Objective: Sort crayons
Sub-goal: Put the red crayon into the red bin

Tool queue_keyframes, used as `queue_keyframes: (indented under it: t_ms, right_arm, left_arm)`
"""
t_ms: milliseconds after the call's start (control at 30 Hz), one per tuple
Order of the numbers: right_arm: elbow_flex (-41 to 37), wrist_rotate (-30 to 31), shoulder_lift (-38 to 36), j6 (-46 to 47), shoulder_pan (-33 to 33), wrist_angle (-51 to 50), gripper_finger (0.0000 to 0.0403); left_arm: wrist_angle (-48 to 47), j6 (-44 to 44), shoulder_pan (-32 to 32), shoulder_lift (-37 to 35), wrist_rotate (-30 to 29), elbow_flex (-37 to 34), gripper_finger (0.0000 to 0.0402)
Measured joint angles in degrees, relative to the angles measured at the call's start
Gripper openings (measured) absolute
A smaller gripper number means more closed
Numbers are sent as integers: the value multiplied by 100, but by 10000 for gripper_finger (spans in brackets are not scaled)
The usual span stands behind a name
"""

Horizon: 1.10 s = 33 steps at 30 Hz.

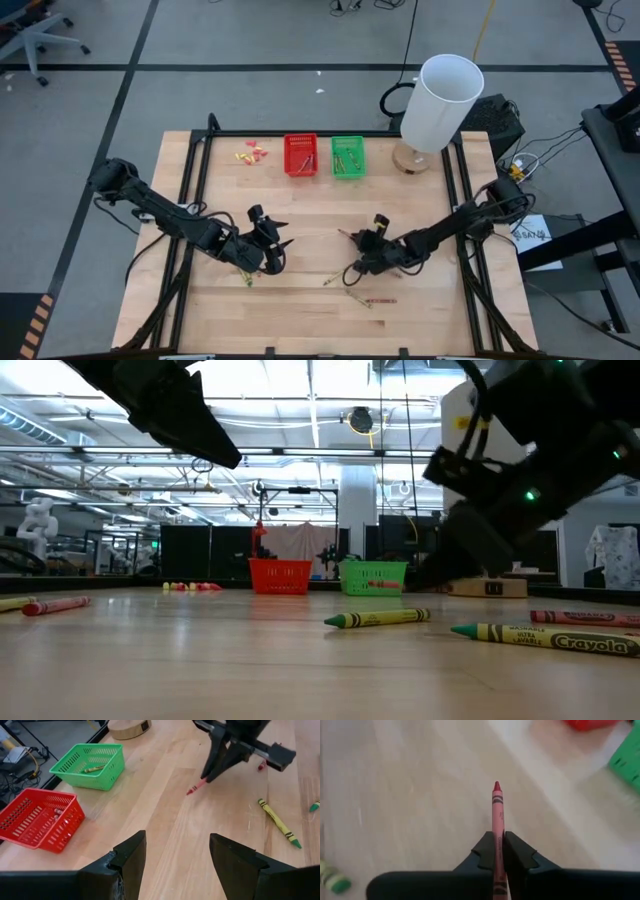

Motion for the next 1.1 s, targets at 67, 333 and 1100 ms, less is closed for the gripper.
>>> queue_keyframes:
  t_ms: [67,333,1100]
  right_arm:
    - [0,-4,-124,-168,-60,2,4]
    - [7,-4,-701,-1502,-174,102,4]
    - [13,0,-1977,-6438,-184,121,4]
  left_arm:
    - [0,0,0,0,0,0,219]
    - [4,6,0,0,0,0,219]
    - [18,55,6,0,-323,-2,219]
